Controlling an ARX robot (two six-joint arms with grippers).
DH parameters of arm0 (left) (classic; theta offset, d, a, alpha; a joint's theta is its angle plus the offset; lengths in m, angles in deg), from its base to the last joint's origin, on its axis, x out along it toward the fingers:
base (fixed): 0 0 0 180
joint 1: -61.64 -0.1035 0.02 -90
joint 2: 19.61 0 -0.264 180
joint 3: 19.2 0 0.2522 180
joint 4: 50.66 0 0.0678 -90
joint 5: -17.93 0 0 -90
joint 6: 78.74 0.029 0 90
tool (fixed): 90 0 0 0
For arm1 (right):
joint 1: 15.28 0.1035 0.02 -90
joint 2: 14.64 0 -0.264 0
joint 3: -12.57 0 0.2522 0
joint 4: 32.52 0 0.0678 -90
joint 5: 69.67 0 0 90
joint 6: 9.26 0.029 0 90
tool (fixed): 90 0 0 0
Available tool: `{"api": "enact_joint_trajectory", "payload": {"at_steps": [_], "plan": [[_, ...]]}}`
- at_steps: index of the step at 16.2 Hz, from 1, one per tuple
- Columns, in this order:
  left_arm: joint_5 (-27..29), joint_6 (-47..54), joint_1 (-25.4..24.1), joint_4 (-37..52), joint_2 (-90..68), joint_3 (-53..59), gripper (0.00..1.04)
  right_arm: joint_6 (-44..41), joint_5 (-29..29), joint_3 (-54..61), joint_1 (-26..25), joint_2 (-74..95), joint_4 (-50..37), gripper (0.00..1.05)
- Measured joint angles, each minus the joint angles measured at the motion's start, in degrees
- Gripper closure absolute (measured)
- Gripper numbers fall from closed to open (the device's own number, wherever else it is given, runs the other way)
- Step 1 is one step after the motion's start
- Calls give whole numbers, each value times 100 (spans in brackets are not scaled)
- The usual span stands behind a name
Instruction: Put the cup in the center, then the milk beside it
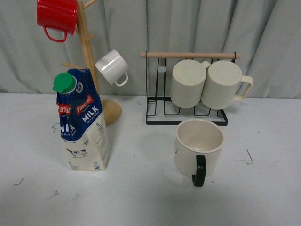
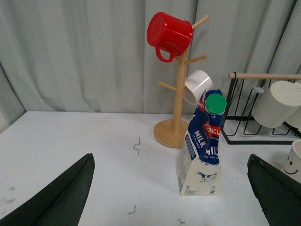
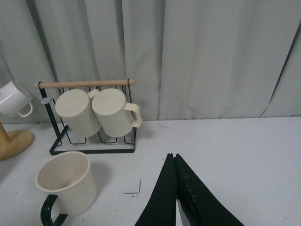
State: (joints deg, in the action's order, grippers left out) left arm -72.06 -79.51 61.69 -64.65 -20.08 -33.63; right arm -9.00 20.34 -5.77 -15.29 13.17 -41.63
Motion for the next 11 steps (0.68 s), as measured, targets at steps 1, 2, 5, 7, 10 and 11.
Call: {"api": "enact_joint_trajectory", "payload": {"at_steps": [1,2,5,7,10,11], "plan": [[0,0,0,0,0,0,7,2,0,68,0,-146,90,103],[0,0,0,0,0,0,7,0,0,118,0,-315,177,103],[0,0,0,0,0,0,7,2,0,234,0,-778,507,103],[0,0,0,2,0,0,7,-2,2,393,0,-933,496,103],[0,0,0,2,0,0,7,-2,0,393,0,-1351,841,103],[0,0,0,0,0,0,7,-2,2,393,0,-1460,960,103]]}}
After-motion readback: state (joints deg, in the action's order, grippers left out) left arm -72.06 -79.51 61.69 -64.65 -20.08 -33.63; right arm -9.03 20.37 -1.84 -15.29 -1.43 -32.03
